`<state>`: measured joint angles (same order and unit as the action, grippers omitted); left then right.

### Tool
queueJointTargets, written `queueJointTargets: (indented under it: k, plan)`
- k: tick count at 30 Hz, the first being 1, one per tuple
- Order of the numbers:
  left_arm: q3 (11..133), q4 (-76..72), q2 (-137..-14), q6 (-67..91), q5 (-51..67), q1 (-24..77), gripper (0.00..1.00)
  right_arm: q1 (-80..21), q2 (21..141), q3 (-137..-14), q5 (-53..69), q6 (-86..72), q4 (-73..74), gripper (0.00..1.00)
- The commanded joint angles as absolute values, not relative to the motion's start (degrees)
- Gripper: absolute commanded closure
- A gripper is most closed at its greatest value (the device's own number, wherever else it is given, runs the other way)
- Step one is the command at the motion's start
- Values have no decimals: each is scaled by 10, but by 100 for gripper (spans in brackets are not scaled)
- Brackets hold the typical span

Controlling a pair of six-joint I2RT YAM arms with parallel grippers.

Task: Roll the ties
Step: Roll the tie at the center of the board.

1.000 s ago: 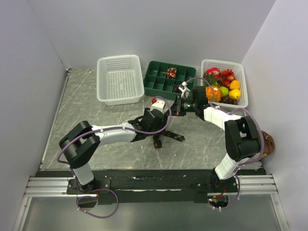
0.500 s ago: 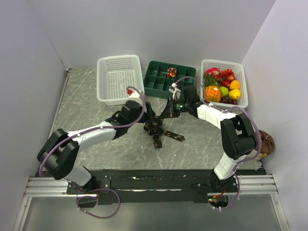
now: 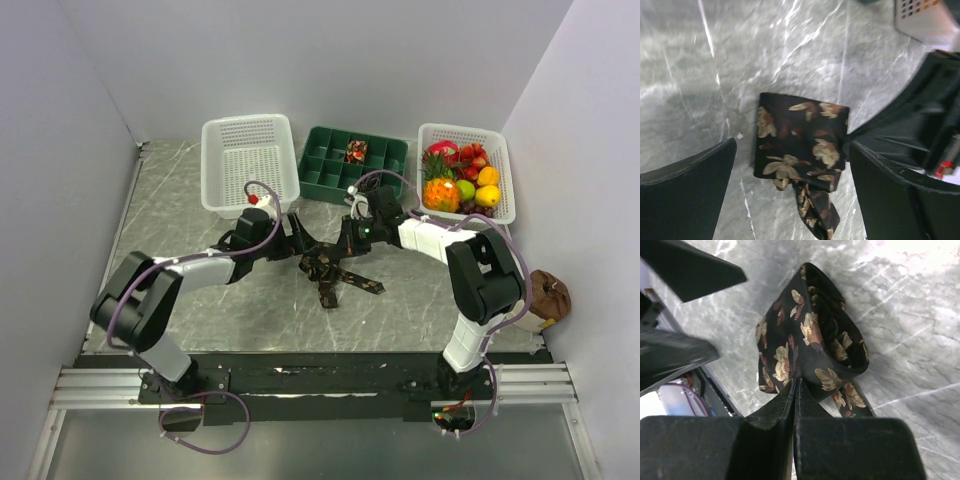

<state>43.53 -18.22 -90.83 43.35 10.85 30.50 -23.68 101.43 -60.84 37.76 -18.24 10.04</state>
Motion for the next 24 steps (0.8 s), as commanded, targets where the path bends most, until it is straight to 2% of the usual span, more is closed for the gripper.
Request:
queueJointTargets:
  k: [1, 10, 16, 24]
  plan:
    - [430, -255, -951, 487, 177, 290, 1, -250, 1020, -613, 334, -169, 118, 98]
    - [420, -347, -1041, 531, 223, 287, 3, -254, 1018, -597, 292, -172, 143, 98]
    - [395, -417, -1062, 558, 247, 288, 11, -254, 1012, -574, 286, -182, 144, 99]
    - [404, -429, -1067, 564, 237, 320, 23, -261, 1012, -551, 283, -192, 134, 99]
